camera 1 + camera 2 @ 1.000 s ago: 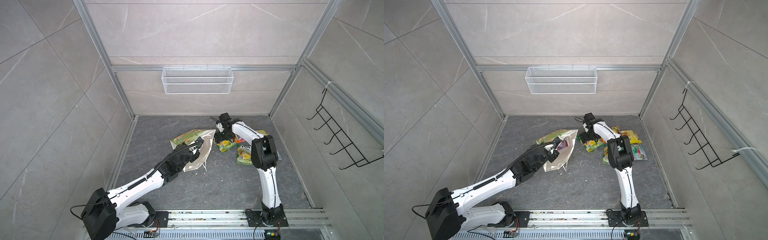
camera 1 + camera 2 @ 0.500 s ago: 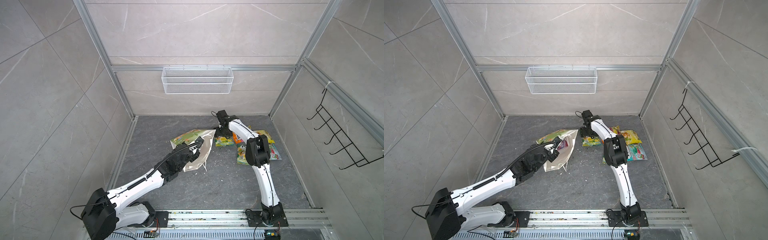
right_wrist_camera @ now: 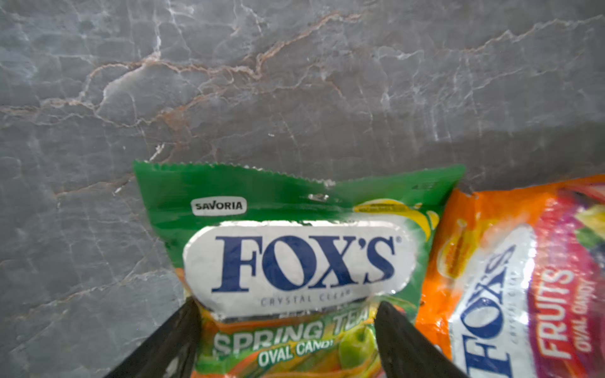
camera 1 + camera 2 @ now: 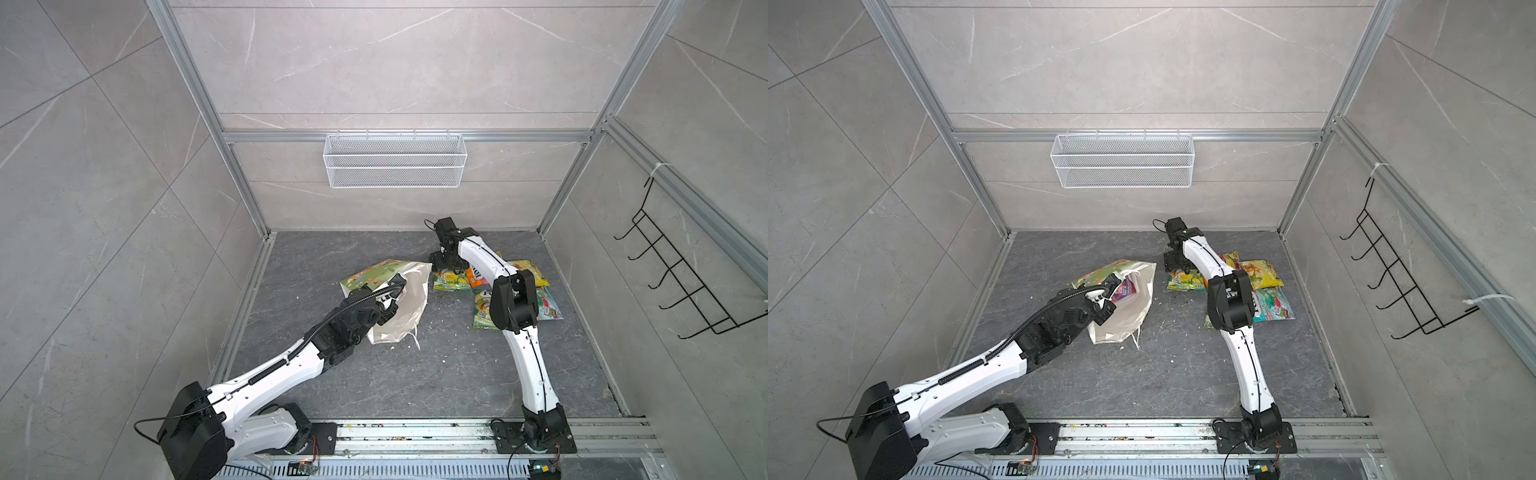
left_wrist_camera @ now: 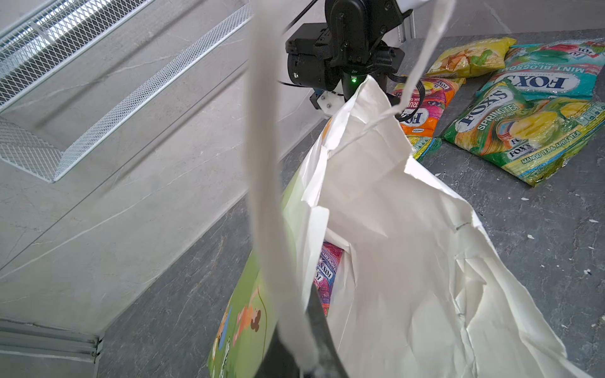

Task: Take the snacks out of the paper bag
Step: 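Swing the right gripper back over the paper bag opening held by the left gripper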

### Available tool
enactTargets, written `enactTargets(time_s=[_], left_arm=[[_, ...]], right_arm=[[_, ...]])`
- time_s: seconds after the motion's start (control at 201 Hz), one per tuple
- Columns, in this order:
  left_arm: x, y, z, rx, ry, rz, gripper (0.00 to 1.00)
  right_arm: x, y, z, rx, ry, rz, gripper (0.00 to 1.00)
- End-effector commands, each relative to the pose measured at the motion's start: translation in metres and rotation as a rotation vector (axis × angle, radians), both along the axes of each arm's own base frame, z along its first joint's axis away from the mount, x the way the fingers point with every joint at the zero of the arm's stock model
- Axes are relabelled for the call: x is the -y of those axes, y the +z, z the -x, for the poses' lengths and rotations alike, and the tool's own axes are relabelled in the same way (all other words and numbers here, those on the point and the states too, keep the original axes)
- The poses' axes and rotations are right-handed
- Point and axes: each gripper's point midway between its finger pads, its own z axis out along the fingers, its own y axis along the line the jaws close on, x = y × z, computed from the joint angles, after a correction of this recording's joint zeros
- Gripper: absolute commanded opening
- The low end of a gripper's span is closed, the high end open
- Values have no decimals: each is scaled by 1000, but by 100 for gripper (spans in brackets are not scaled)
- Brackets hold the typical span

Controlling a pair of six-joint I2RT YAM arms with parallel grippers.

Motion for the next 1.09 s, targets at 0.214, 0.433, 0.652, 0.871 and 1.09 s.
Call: enactTargets(time_s=[0.214, 0.433, 0.652, 0.871, 1.09], left_arm=[[4, 23, 1, 42, -20, 39, 0], [6, 24, 1, 42, -36, 41, 0], [11, 24, 8, 24, -81, 46, 0], [10, 21, 16, -9, -105, 31, 0], [14, 15, 19, -35, -130, 44, 0]], right_arm=[[-10, 66, 1, 65, 49, -69, 91], [-40, 171, 40, 235, 164, -301, 83], [-74, 229, 135, 505, 349, -620, 39], [-95, 211, 237, 578, 596, -684, 20], [-138, 206, 293, 649, 781, -831, 0]])
